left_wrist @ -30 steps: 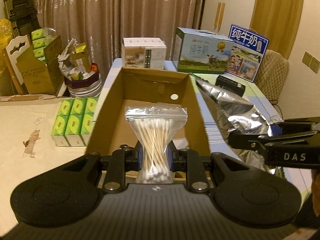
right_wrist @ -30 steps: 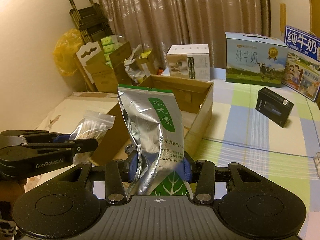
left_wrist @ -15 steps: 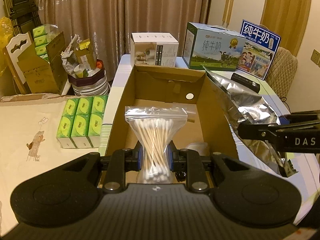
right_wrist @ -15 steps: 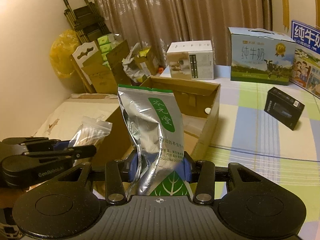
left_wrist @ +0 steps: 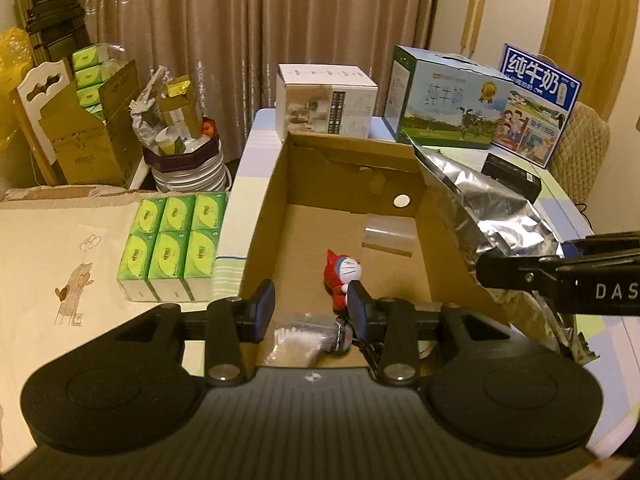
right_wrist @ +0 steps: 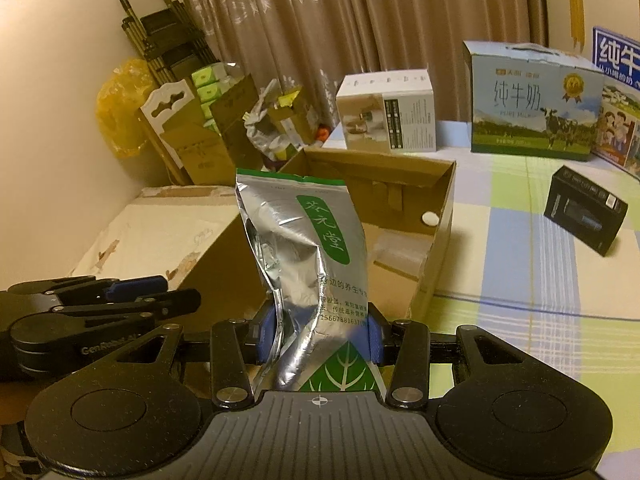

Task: Organize objects
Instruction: 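Carry the tea bag and cotton swab bag over the cardboard box with both tools, then lower the tea bag and swab bag into the box and open both tools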

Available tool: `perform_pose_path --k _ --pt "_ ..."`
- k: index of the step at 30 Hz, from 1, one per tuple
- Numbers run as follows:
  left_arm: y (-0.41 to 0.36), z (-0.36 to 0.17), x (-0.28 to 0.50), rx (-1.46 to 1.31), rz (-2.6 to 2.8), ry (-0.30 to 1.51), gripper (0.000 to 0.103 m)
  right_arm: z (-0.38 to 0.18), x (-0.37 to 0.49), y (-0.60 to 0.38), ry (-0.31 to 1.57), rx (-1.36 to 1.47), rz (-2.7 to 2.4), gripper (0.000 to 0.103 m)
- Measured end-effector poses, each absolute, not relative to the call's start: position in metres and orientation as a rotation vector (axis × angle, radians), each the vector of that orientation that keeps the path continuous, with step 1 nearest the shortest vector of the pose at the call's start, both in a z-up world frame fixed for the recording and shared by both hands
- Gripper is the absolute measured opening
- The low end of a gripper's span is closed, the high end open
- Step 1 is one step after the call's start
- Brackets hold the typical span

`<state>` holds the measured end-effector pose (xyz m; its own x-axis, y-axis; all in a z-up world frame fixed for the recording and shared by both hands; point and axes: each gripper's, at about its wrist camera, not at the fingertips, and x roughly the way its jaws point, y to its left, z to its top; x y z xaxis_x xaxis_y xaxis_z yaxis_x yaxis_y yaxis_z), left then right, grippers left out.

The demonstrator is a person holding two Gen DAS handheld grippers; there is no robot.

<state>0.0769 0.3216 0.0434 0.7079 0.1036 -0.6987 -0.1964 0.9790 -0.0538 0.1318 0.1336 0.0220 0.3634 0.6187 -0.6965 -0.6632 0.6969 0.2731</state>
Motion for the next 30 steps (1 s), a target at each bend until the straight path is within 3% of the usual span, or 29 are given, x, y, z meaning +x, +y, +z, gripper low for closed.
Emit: perform_pose_path --k 16,18,20,21,30 --pt "0.325 0.034 0.061 -0.16 0.176 0.783 0.036 0.022 0.127 0.141 0.893 -0.018 0.83 0.042" --pt "0.326 0.035 0.06 -0.16 0.177 0.781 0.037 0.022 0.131 0.141 0.887 0.012 0.844 0.046" --pt "0.326 0.036 0.06 -0.161 0.18 0.78 0.037 0.025 0.132 0.14 0.871 0.043 0.851 0.069" --pt "0.326 0.036 0.06 -0.161 0.181 0.779 0.038 0.027 0.132 0.139 0.854 0.056 0.847 0.072" --pt "0.325 0.036 0.058 -0.169 0.182 0.778 0.04 0.029 0.132 0.121 0.858 0.082 0.823 0.073"
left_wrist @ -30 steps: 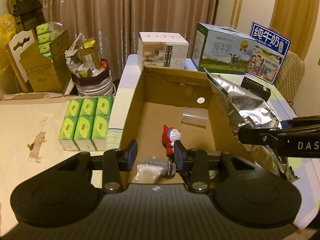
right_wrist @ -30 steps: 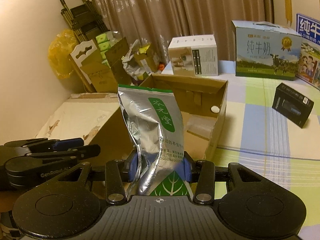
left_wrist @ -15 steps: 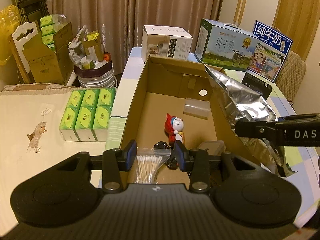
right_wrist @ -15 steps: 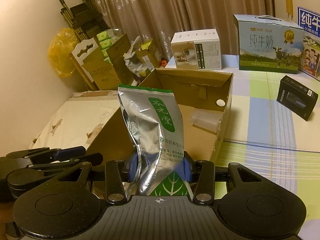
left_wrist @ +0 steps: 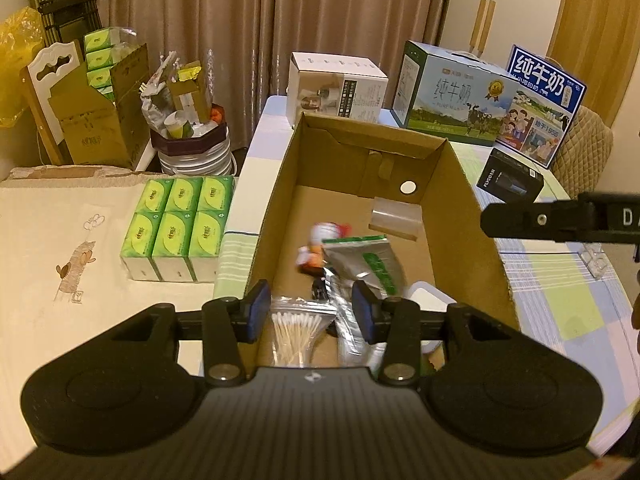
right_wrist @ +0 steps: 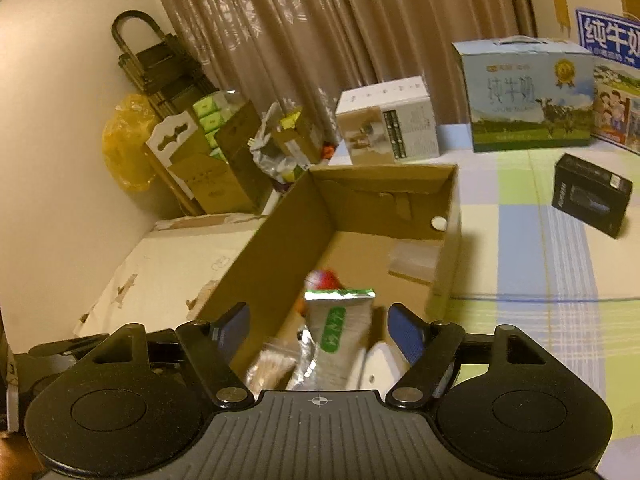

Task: Organize objects
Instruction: 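Lower the tea bag and swab bag into the box and open both tools, then withdraw both tools from the box toward the clear container and black box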

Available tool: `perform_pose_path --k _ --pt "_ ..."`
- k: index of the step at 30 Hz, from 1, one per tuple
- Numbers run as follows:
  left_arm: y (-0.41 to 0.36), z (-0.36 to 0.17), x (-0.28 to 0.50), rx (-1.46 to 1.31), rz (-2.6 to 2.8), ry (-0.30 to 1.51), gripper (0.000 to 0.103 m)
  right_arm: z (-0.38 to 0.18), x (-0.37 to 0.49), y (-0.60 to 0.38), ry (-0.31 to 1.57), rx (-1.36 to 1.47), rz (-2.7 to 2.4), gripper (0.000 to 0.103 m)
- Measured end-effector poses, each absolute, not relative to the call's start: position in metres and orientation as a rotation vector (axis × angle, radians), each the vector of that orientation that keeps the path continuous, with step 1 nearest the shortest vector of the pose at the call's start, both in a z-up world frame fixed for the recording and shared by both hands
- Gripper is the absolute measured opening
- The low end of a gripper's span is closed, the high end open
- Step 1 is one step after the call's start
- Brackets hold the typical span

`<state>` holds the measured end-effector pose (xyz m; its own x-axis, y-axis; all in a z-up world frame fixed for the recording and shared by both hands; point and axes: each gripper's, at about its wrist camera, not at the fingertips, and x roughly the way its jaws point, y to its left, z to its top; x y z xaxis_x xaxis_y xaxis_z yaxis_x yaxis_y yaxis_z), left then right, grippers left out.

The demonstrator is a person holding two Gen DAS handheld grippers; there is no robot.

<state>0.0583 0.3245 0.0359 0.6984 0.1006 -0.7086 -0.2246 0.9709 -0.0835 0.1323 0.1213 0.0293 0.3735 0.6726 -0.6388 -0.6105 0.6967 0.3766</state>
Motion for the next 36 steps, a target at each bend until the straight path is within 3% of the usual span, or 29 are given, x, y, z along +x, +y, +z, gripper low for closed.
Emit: perform_pose_path --k 8,26,33,36 --pt "0.311 0.042 0.051 -0.177 0.169 0.771 0.045 0.023 0.122 0.089 0.886 0.1 0.791 0.073" --pt "0.237 0.079 0.034 -0.142 0.114 0.722 0.078 0.047 0.107 -0.013 0.843 0.182 0.687 0.073" --pt "0.205 0.084 0.034 -0.147 0.075 0.695 0.1 0.046 0.107 -0.06 0.834 0.211 0.616 0.073" --pt "0.192 0.083 0.038 -0.147 0.058 0.693 0.102 0.043 0.108 -0.082 0.833 0.223 0.574 0.073"
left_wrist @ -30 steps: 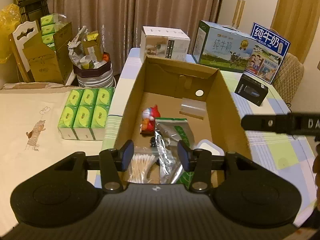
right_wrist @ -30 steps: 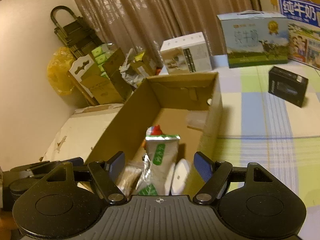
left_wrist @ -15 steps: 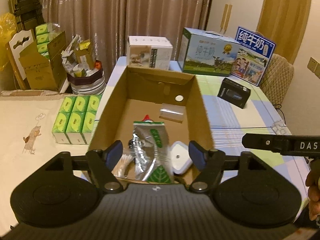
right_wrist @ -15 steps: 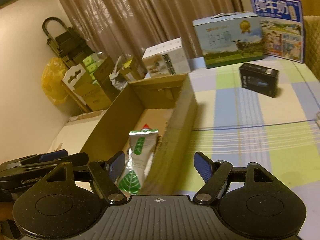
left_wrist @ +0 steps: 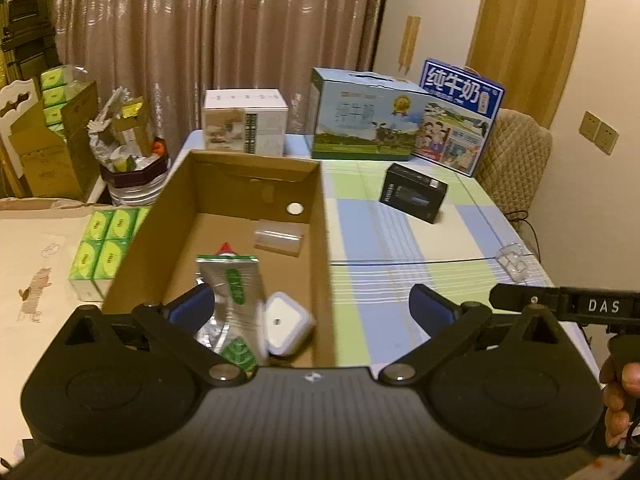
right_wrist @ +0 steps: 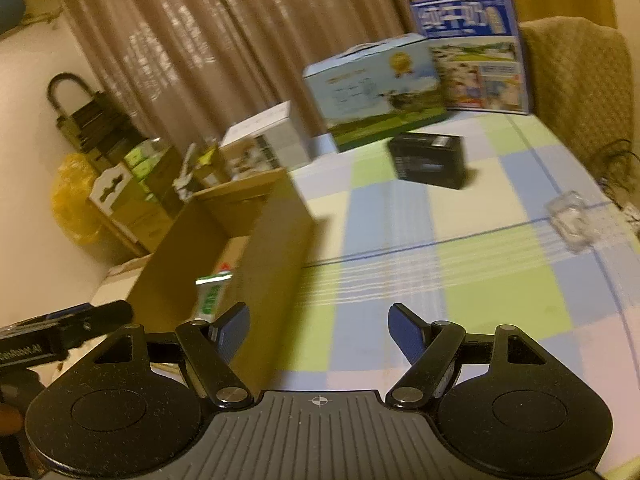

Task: Organize objects
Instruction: 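Withdraw both tools from the box toward the clear container and black box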

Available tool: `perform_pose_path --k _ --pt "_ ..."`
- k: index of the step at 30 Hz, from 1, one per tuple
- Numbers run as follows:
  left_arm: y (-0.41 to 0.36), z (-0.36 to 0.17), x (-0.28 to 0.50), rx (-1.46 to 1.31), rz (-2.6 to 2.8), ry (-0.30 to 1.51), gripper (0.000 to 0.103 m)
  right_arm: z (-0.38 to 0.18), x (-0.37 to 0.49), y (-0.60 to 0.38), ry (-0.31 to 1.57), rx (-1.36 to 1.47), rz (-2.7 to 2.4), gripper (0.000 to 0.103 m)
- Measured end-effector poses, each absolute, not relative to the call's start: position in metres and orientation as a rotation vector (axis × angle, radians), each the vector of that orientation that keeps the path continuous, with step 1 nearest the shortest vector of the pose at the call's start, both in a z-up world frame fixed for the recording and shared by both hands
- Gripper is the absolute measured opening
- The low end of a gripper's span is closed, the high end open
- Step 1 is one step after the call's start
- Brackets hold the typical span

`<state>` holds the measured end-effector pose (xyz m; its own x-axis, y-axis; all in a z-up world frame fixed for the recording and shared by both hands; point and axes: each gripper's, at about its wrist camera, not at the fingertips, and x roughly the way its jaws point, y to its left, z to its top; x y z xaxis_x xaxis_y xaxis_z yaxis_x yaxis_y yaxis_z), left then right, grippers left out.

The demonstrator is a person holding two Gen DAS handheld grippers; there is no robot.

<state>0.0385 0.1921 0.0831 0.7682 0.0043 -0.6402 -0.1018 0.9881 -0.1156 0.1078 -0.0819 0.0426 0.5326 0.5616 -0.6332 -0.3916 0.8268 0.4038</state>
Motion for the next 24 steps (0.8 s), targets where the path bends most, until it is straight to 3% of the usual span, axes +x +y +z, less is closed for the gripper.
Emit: perform_pose_path --k 24 --pt "0.1 0.074 0.099 -0.101 -0.065 0.725 0.102 0.029 0.159 -0.229 0.799 0.246 0.329 0.074"
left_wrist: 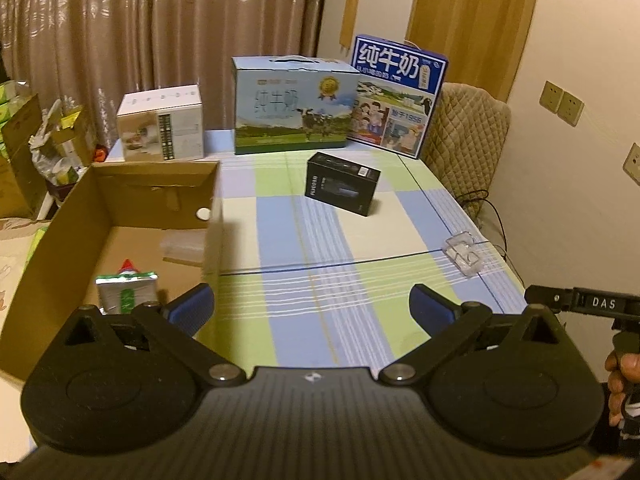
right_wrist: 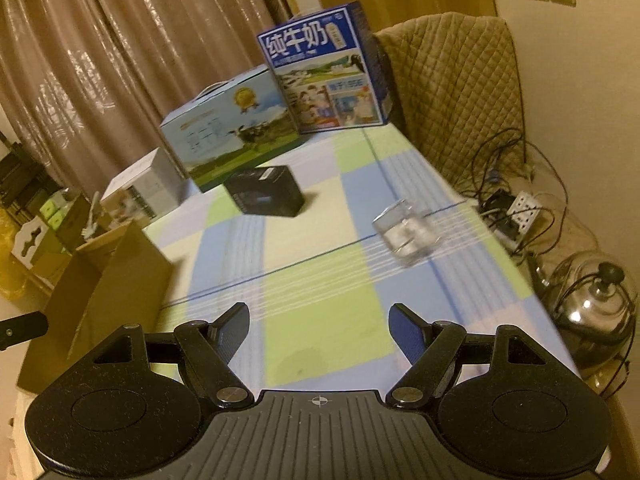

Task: Organize objects
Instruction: 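Withdraw both tools from the box toward the clear container and black box, then grasp the clear plastic container with the right tool while the left tool grasps the black FLYCO box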

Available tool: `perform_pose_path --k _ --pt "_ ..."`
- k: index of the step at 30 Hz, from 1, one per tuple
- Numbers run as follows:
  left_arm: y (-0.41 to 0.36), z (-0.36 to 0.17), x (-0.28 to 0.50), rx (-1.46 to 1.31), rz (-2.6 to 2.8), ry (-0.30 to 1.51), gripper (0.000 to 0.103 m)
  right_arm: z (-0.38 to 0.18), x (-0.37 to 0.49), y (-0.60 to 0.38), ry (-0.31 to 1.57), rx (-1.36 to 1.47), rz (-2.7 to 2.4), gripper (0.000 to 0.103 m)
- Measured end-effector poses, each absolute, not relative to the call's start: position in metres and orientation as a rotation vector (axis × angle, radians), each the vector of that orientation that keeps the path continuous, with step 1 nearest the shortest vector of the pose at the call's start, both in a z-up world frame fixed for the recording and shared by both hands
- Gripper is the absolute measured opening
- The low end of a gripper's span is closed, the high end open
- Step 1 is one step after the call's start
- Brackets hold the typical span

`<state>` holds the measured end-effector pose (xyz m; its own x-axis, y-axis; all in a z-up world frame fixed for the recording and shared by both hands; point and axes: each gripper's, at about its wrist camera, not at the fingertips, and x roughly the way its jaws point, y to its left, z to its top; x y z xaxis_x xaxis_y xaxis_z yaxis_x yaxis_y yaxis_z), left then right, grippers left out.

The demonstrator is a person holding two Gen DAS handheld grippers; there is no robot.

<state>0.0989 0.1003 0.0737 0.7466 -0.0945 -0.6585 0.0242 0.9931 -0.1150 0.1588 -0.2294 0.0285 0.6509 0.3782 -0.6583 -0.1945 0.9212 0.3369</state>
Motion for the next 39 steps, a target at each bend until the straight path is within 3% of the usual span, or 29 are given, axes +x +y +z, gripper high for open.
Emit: perform_pose_path --k 18,39 --pt "0.053 0.024 0.192 -0.077 -0.087 0.79 0.102 -0.03 0.274 -0.24 0.829 0.01 0.377 0.073" --pt "0.027 -0.049 0.266 -0.101 -0.09 0.882 0.102 -0.103 0.331 -0.218 0.848 -0.265 0.435 0.04"
